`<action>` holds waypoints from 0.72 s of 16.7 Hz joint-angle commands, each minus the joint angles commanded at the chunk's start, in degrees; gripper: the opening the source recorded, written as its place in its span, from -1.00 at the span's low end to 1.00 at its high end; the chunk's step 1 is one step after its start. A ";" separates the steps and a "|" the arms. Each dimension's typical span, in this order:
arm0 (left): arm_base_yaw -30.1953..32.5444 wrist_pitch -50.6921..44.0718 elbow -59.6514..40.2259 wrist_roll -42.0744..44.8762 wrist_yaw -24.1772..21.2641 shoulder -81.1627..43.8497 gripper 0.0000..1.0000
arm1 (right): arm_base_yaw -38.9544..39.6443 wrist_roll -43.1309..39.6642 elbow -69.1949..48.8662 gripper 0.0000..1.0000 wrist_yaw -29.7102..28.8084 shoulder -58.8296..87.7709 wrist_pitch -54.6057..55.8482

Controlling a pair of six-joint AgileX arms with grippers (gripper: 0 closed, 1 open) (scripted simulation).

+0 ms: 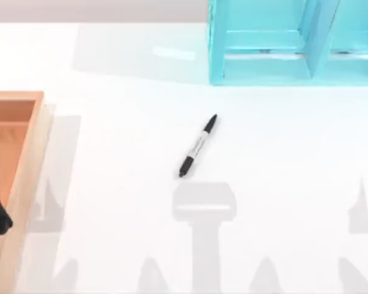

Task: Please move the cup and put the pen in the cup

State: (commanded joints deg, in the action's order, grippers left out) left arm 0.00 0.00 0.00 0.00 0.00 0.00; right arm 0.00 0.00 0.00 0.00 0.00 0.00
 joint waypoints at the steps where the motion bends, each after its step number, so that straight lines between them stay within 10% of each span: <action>1: 0.00 0.00 0.00 0.00 0.00 0.00 1.00 | 0.00 0.00 0.00 1.00 0.00 0.00 0.00; 12: -3.72 -24.75 -28.29 4.44 -0.32 -31.17 1.00 | 0.00 0.00 0.00 1.00 0.00 0.00 0.00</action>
State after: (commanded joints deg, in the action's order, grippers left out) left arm -3.72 -24.75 -28.29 4.44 -0.32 -31.17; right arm 0.00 0.00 0.00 0.00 0.00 0.00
